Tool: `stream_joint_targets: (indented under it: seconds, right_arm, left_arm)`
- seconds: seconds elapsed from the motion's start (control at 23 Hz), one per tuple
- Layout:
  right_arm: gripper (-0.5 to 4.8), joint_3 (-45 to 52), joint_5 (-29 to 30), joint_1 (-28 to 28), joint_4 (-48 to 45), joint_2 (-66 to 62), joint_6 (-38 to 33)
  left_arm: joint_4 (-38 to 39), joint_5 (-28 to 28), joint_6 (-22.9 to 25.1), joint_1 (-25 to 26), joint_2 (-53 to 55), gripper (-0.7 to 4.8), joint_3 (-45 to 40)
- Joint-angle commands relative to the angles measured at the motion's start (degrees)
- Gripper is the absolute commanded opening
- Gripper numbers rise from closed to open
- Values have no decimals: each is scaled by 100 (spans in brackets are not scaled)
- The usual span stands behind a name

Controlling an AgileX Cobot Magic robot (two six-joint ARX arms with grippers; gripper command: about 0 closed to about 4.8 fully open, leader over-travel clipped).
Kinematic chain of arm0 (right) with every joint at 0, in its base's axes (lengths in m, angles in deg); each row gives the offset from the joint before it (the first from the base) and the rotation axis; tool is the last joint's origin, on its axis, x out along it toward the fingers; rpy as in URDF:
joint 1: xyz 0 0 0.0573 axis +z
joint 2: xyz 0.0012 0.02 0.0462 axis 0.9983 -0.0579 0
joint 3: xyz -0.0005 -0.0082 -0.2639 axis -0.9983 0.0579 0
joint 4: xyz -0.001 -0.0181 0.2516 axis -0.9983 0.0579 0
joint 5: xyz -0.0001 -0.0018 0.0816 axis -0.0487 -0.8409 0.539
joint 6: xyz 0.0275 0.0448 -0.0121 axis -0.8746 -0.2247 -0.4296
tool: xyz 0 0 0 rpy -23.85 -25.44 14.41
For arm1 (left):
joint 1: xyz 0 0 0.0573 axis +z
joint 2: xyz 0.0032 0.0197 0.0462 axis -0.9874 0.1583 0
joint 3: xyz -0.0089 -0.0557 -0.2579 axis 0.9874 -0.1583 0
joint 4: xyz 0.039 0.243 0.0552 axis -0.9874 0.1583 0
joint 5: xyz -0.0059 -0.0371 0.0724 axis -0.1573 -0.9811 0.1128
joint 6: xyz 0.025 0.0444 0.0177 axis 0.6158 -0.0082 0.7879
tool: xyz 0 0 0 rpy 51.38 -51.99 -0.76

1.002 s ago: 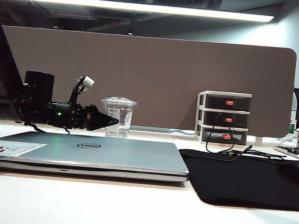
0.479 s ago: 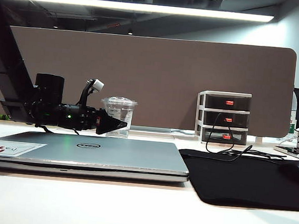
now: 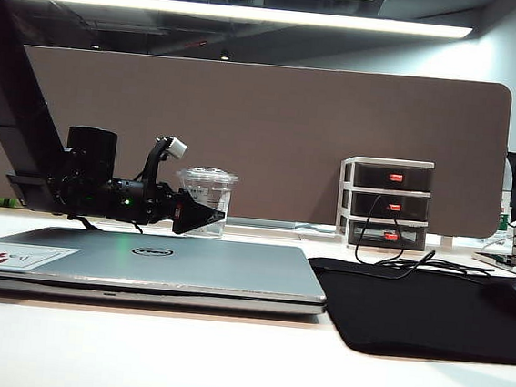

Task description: Pick up the coffee cup and place it on the right side of the laptop.

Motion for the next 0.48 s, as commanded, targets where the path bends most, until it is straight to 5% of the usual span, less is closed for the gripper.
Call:
stream_joint_targets:
  seconds: [0.04, 0.48]
  right_arm:
    - [-1, 37, 11, 2, -59, 11, 20]
    - [-1, 37, 11, 4, -59, 11, 20]
  left_arm:
    - [-175, 107, -251, -13, -17, 479, 87]
    - [-111, 273, -393, -13, -17, 479, 225]
